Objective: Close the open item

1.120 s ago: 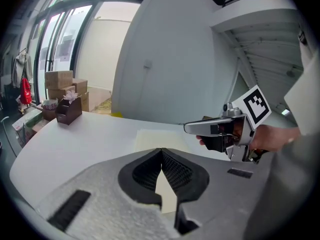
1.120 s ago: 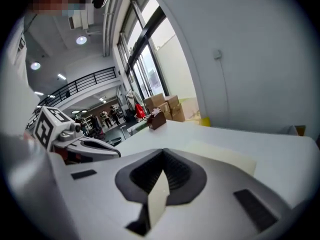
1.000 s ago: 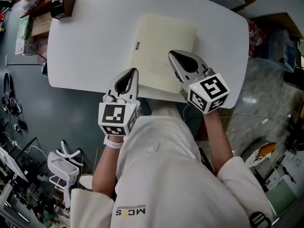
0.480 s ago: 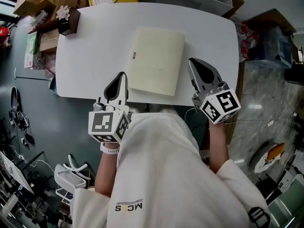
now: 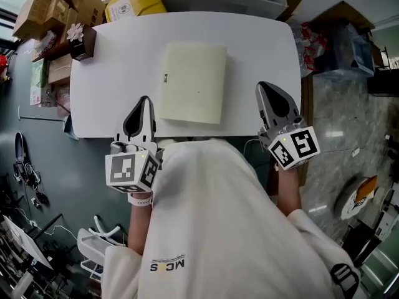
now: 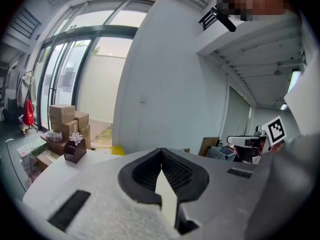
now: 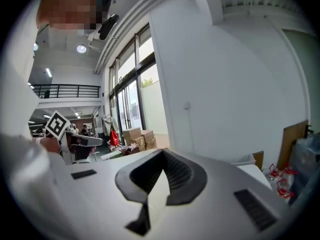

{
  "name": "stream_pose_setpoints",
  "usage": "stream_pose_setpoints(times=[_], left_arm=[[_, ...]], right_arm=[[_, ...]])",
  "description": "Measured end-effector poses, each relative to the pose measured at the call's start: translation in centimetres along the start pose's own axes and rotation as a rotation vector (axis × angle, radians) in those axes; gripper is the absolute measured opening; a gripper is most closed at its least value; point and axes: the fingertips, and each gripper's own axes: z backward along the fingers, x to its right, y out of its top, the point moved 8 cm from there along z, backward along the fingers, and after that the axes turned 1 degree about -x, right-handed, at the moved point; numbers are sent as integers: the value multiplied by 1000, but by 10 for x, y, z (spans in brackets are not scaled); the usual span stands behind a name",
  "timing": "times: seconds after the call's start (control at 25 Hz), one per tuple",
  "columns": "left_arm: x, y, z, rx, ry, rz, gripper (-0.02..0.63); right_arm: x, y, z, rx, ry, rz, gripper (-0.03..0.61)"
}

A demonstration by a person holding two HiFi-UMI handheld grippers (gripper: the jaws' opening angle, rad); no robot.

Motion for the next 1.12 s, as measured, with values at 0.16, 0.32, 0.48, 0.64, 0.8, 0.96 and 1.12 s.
stream_pose_setpoints(times=[0.16,0.32,0.48,0.64,0.8,0.96,1.12], left_arm=[[3,4,5,19,-4,0,25],[4,4,8,34,-9,1,25],[8,3,11,32,-17,-3,25],[13,2,10,26,-29,-13,25],[18,5,10,29,-27,-17,25],[20,4,9,28,-26,-16,25],[21,2,8,18,-35,-36,25]], right_arm=[[0,-3,17,17,-44,12,15],[-4,-11,24,24,-82,27,15],[-3,-10,31,40,-100,31,15],[-1,-9,37,49,-109,29,15],[1,-5,44,47,-108,31,15],[1,-3,43,46,-107,59,14],[-3,-4,39,39,-95,56,14]])
